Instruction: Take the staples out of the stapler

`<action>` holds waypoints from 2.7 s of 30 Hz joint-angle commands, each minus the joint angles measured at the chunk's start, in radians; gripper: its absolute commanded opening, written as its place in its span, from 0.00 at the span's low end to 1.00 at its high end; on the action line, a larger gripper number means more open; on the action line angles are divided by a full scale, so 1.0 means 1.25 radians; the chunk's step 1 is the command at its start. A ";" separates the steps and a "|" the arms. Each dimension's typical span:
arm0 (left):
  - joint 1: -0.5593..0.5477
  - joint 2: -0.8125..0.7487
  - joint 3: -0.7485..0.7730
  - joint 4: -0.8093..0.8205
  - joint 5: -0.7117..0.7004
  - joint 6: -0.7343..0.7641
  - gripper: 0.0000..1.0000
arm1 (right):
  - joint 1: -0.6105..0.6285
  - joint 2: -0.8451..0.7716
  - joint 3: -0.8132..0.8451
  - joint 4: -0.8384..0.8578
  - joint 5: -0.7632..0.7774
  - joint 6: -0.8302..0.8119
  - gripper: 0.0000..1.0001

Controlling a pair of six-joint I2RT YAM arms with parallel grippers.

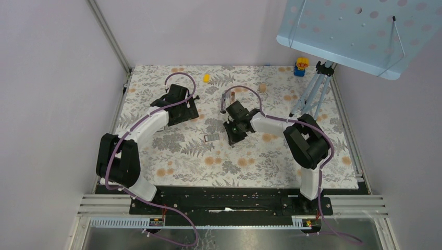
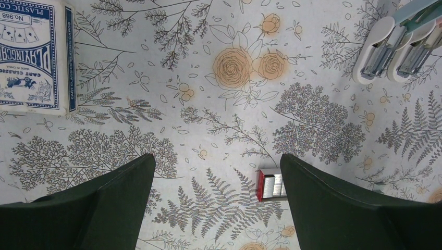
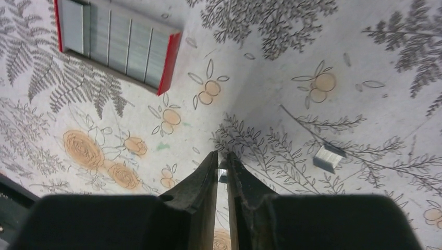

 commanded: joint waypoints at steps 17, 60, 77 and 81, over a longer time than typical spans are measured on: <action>0.006 -0.010 -0.007 0.029 0.006 0.018 0.94 | 0.015 -0.089 -0.017 0.060 -0.100 0.034 0.24; 0.010 -0.122 -0.080 0.034 0.002 0.052 0.97 | 0.092 0.027 0.106 -0.245 0.297 0.513 0.56; 0.023 -0.145 -0.084 0.029 -0.007 0.062 0.97 | 0.116 0.071 0.131 -0.288 0.293 0.497 0.28; 0.028 -0.143 -0.084 0.028 -0.002 0.060 0.97 | 0.117 0.073 0.134 -0.287 0.299 0.494 0.24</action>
